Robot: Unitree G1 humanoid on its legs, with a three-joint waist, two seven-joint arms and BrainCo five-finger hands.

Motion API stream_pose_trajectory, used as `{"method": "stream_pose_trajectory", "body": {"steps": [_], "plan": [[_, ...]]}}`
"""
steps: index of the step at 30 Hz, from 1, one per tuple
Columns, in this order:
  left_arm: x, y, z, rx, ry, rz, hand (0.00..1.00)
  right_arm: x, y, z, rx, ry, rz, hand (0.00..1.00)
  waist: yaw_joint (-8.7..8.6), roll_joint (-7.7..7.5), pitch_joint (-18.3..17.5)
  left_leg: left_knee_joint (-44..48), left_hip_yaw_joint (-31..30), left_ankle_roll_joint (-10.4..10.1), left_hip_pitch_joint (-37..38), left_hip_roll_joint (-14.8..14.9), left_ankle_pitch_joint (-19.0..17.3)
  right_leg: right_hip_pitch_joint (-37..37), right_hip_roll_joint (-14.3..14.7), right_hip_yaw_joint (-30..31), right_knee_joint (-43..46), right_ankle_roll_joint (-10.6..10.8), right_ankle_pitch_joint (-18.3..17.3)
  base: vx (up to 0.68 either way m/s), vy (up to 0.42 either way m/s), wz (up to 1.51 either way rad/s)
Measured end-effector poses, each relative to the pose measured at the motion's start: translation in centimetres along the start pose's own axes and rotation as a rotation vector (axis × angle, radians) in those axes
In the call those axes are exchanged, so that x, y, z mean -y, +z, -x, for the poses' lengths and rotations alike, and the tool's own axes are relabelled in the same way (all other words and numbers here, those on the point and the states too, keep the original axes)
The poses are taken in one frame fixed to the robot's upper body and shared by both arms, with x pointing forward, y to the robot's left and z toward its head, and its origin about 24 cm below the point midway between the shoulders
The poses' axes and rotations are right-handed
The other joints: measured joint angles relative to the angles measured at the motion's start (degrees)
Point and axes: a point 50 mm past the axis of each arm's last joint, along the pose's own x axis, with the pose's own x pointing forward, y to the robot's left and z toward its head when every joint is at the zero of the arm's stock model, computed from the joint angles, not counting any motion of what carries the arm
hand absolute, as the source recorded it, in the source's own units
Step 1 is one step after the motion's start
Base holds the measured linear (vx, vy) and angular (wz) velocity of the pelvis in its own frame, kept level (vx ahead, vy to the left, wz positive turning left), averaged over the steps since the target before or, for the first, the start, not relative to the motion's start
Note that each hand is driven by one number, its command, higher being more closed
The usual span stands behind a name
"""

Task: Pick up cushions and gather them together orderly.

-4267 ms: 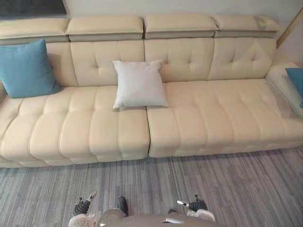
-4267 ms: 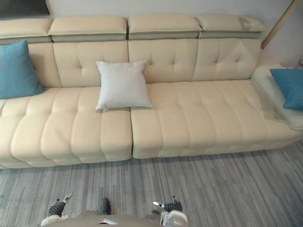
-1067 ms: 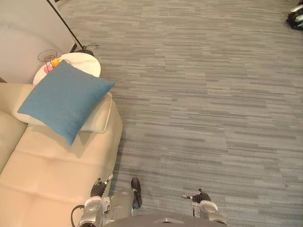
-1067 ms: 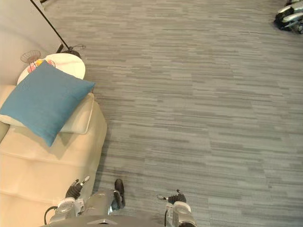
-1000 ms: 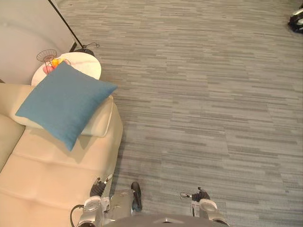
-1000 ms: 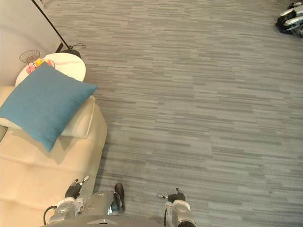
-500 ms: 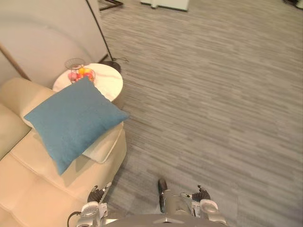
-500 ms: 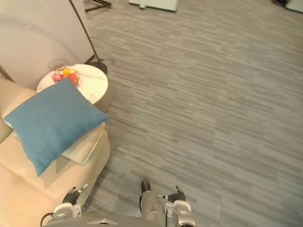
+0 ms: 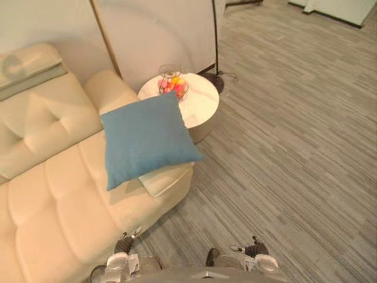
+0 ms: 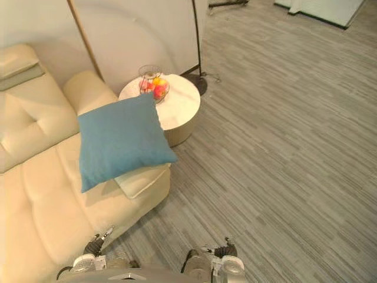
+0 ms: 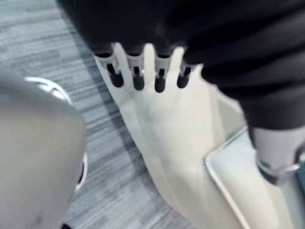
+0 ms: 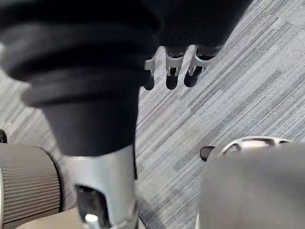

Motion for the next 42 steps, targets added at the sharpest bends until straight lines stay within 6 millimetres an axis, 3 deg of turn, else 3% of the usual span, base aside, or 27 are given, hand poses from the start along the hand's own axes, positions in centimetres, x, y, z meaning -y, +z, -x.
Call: {"method": "stream_pose_trajectory", "body": {"steps": [3, 9, 11, 12, 13, 14, 16, 17, 19, 21, 22, 24, 27, 33, 36, 42], "plan": [[-0.3, -0.2, 0.0, -0.009, 0.004, -0.013, 0.0, 0.0, -0.2, 0.0, -0.009, 0.0, -0.005, 0.0, -0.18, -0.11, 0.05, -1.05, 1.26, 0.41, 1.49, -1.47, 1.24, 3.35, -0.46, 0.08, -4.23, 0.27, 1.98, 0.05, 0.066, 0.0], [-0.5, -0.7, 0.0, -0.027, 0.009, -0.022, 0.0, -0.6, -0.8, 0.1, -0.034, 0.015, -0.006, 0.0, -0.25, -0.83, -0.75, -7.7, 1.0, 1.18, 6.15, -3.08, 3.09, 6.09, -0.64, -1.5, -4.83, 0.56, 1.44, -0.01, 0.019, 0.09], [-0.5, -0.7, 0.0, -0.028, 0.007, -0.022, 0.0, -1.0, -0.5, 0.1, -0.027, 0.026, -0.005, 0.0, -0.46, -1.38, -0.54, -10.51, 1.07, 1.5, 7.62, -4.17, 3.31, 3.52, -2.37, -1.63, 2.67, 1.54, -2.1, -0.06, 0.02, 0.21], [-0.6, -0.6, 0.0, -0.024, 0.008, -0.024, 0.0, -1.1, -0.2, 0.0, -0.016, 0.031, 0.001, 0.0, -0.74, -2.19, -0.06, -11.93, 0.46, 1.8, 8.47, -4.9, 3.42, 0.37, -4.53, -1.28, 10.75, 2.16, -4.32, -0.12, -0.009, 0.38], [-0.9, -0.5, -0.1, -0.022, 0.014, -0.03, 0.0, -1.3, 0.3, 0.0, 0.001, 0.038, 0.011, 0.0, -1.2, -2.79, 0.33, -12.12, -0.83, 2.11, 8.72, -5.62, 3.36, -2.59, -6.58, -0.88, 18.87, 2.34, -4.6, -0.13, -0.014, 0.73], [-1.5, -0.4, -0.1, -0.018, 0.024, -0.043, 0.0, -1.6, 0.5, 0.0, 0.006, 0.048, 0.017, 0.0, -1.82, -4.37, 0.67, -12.38, -3.22, 2.65, 9.87, -6.91, 3.57, -4.89, -8.98, 1.75, 26.81, 1.92, -4.3, -0.09, -0.01, 0.69], [-1.6, -0.5, -0.1, -0.022, 0.029, -0.043, 0.0, -1.6, 0.3, 0.1, 0.001, 0.049, 0.023, 0.0, -1.89, -4.65, 0.41, -12.99, -5.19, 3.17, 10.78, -7.7, 3.86, -6.7, -9.46, 4.66, 30.82, 0.95, -5.1, -0.02, -0.001, 0.6], [-1.9, -0.5, -0.1, -0.021, 0.038, -0.043, 0.0, -2.0, 0.3, 0.1, 0.004, 0.063, 0.038, 0.0, -2.04, -5.05, 0.14, -12.76, -6.56, 3.6, 10.49, -7.39, 3.56, -6.68, -7.38, 7.18, 28.36, 0.49, -7.91, 0.0, -0.016, 0.55], [-1.9, -0.5, -0.1, -0.021, 0.037, -0.042, 0.0, -2.3, 0.4, 0.1, 0.01, 0.072, 0.045, 0.0, -2.33, -4.88, 0.12, -12.74, -8.22, 3.54, 9.66, -6.72, 3.63, -6.73, -3.86, 9.69, 21.32, -0.1, -8.84, 0.03, -0.063, 0.57], [-1.9, -0.6, -0.1, -0.022, 0.038, -0.043, 0.0, -2.4, 0.4, 0.2, 0.008, 0.073, 0.041, 0.0, -3.11, -4.97, 0.03, -12.47, -10.79, 2.73, 8.41, -6.5, 3.95, -6.32, 0.14, 14.6, 9.99, -0.59, -6.13, 0.1, -0.12, 0.71], [-2.0, -0.7, -0.1, -0.03, 0.04, -0.045, 0.0, -2.1, 0.4, 0.1, 0.006, 0.067, 0.038, 0.0, -3.5, -4.96, -0.03, -12.16, -12.51, 1.84, 7.87, -6.49, 4.14, -4.97, 1.24, 15.76, 8.47, -0.81, -1.93, 0.14, -0.124, 0.55], [-1.3, -0.7, 0.0, -0.029, 0.026, -0.031, 0.0, -1.4, 0.4, -0.1, 0.0, 0.056, 0.039, 0.0, -2.66, -2.9, -0.01, -12.04, -13.14, 1.08, 8.08, -5.32, 4.17, -4.52, 2.12, 14.38, 7.95, -1.21, -2.23, 0.17, -0.105, 0.23], [-0.8, -1.1, 0.1, -0.044, 0.018, -0.009, 0.0, -0.7, 0.5, -0.2, 0.0, 0.034, 0.027, 0.0, -2.69, -1.4, -0.14, -12.99, -13.94, 0.09, 8.27, -3.71, 4.18, -3.4, 3.58, 12.5, 7.2, -1.64, -2.68, 0.16, -0.098, 0.1], [-0.8, -0.7, 0.0, -0.03, 0.018, -0.01, 0.0, -0.5, -0.1, 0.1, -0.005, 0.028, 0.026, 0.0, -2.61, -2.44, -0.43, -13.04, -16.73, -0.37, 7.92, -2.57, 3.92, -0.44, 4.16, 9.22, 4.62, -1.79, -3.36, 0.08, -0.043, 0.31], [-1.1, -0.3, -0.1, -0.021, 0.023, -0.017, 0.0, -0.8, 1.4, 0.5, 0.08, 0.028, 0.001, 0.0, -2.52, -2.89, -0.73, -13.27, -17.44, -0.42, 7.42, -2.77, 3.95, -0.29, 3.98, 8.45, 3.59, -1.65, -3.2, 0.07, 0.017, 0.13], [-3.2, 2.1, 0.0, 0.092, 0.081, -0.022, 0.0, 1.7, 8.0, 2.1, 0.395, -0.058, -0.031, 0.0, -2.75, -2.83, -1.37, -13.78, -17.25, -0.46, 7.31, -2.86, 3.99, 0.87, 4.17, 8.41, -0.17, -1.48, -1.23, 0.02, 0.012, -0.01]]}}
